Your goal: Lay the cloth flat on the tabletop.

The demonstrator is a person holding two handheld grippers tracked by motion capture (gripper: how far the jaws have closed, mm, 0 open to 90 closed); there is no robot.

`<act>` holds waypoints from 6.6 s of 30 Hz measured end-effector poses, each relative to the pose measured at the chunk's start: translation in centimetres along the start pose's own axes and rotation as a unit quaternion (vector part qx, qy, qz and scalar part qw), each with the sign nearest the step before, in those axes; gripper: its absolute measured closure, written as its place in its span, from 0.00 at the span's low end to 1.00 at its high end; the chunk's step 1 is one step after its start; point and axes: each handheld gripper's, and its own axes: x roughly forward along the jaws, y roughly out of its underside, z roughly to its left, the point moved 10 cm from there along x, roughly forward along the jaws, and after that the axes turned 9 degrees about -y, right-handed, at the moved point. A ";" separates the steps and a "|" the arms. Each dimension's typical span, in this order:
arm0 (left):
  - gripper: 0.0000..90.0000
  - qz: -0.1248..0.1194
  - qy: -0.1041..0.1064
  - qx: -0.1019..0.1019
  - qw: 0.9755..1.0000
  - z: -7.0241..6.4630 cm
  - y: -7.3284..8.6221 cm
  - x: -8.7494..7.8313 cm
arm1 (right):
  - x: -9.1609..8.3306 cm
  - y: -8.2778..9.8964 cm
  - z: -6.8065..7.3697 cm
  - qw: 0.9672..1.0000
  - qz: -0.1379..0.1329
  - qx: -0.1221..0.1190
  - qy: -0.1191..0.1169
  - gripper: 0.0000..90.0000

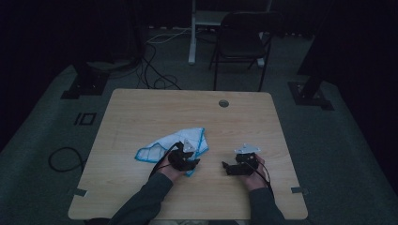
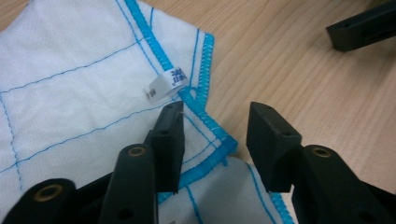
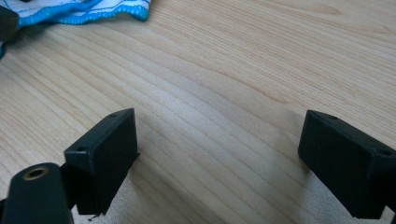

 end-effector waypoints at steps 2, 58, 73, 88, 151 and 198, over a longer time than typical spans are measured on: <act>0.71 0.002 -0.003 0.002 1.000 0.1 0.0 0.0 | 0.0 0.0 0.0 1.000 0.000 0.000 0.000 0.13; 0.99 -0.052 -0.054 -0.107 0.991 9.1 -2.8 -2.4 | 0.0 0.0 0.0 1.000 0.000 0.001 0.000 0.13; 0.99 -0.035 -0.087 -0.169 0.981 16.7 -2.4 -2.3 | 0.0 0.0 0.0 1.000 0.000 0.001 0.000 0.13; 0.99 0.003 -0.130 -0.225 0.966 22.2 1.4 -2.2 | 0.0 0.0 0.0 1.000 0.000 0.001 0.000 0.13; 0.81 0.056 -0.100 -0.072 0.991 9.0 -2.7 4.9 | 0.0 0.0 0.0 1.000 0.001 0.002 0.000 0.13; 0.96 -0.023 0.014 -0.066 0.997 0.2 -1.8 -1.0 | 0.6 -3.1 2.0 0.999 -0.042 0.007 -0.002 0.69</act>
